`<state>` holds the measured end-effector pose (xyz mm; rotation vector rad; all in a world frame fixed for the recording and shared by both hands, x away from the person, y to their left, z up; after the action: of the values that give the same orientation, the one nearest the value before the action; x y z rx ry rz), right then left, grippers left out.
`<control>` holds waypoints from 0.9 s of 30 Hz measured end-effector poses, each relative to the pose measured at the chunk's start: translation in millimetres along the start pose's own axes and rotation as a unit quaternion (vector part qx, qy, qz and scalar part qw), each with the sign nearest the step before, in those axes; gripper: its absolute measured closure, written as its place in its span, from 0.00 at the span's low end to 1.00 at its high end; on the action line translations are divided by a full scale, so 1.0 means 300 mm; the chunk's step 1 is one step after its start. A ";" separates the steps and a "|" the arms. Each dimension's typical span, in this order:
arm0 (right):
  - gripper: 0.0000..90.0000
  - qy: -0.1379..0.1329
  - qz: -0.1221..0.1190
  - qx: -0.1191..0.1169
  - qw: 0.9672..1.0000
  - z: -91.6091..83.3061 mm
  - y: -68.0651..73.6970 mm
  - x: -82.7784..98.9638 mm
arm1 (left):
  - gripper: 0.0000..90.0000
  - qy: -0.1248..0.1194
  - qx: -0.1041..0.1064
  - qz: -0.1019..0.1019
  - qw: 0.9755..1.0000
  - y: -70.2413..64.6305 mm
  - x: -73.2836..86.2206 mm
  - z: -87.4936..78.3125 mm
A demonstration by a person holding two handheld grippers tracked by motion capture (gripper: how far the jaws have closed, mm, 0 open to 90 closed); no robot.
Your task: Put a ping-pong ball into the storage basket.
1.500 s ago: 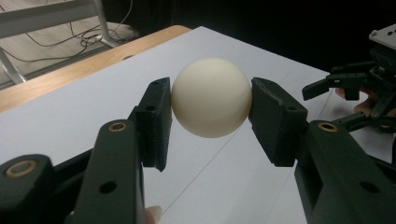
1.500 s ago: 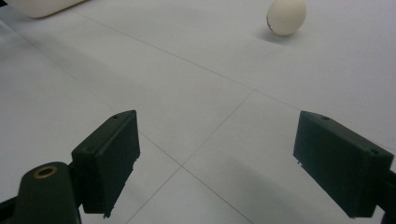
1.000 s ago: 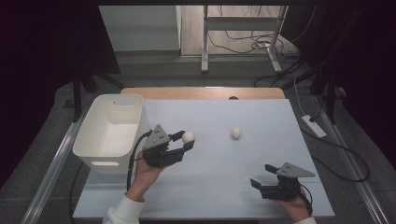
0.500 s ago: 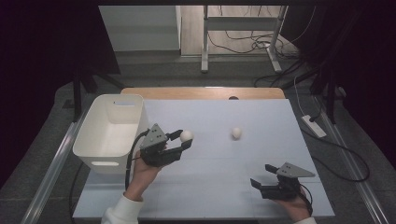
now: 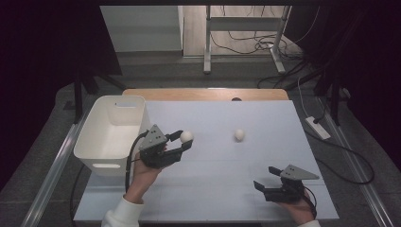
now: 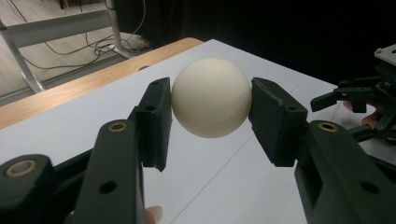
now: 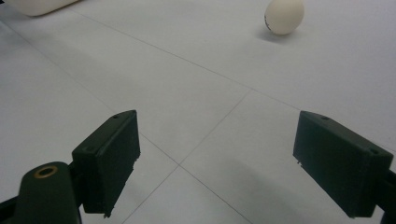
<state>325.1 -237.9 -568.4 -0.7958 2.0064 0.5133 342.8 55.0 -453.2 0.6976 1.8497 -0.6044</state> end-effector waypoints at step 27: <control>0.17 0.001 -0.003 0.002 1.000 0.001 -0.001 0.002 | 0.56 -0.006 -0.008 -0.003 1.000 0.017 -0.006 -0.015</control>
<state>325.3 -238.2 -569.1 -0.7996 2.0060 0.5046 343.9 61.3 -450.5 0.6772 1.8435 -0.5950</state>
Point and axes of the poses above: each handheld gripper's, and its own axes: z roughly forward along the jaws, x roughly out of its underside, y roughly to its left, the point moved 10 cm from there along z, roughly forward along the jaws, and after that the axes turned 1 degree about -z, right-handed, at the moved point
